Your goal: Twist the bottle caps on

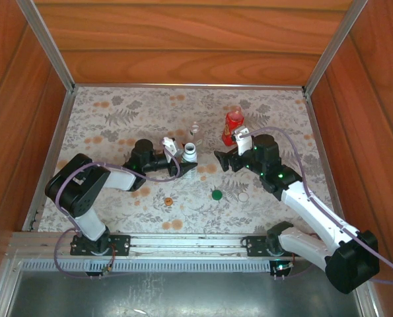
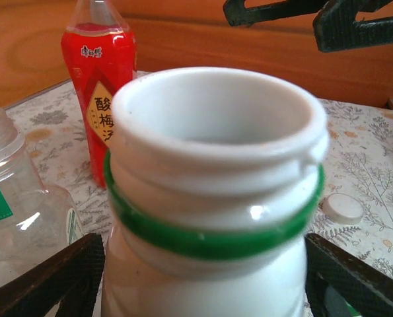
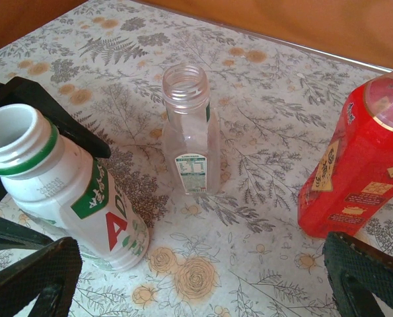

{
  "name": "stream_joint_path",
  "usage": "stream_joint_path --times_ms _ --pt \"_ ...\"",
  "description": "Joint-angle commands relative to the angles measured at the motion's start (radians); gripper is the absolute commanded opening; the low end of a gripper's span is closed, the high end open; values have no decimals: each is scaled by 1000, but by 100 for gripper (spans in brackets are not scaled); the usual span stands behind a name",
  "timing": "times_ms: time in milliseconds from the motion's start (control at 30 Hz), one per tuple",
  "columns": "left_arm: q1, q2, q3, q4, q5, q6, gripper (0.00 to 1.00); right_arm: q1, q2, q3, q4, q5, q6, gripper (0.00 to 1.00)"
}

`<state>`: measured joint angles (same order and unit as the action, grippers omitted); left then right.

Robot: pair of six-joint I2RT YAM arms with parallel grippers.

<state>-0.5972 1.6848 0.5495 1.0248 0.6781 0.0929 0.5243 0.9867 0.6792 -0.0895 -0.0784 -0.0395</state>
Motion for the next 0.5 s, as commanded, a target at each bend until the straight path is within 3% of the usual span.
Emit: stream_joint_path --times_ms 0,167,267,367,467 --pt "-6 -23 -9 15 10 -10 76 8 1 8 6 0 16 100" --pt "-6 -17 -10 15 20 -18 68 8 0 6 -1 14 38 100" --pt "-6 -13 -6 16 24 -21 64 8 -6 0 4 93 98 100" --pt "-6 -10 -8 17 21 -18 63 8 -32 -14 8 185 184 100" --pt "-6 -10 -10 20 21 -18 63 7 -57 -22 -17 192 197 100"
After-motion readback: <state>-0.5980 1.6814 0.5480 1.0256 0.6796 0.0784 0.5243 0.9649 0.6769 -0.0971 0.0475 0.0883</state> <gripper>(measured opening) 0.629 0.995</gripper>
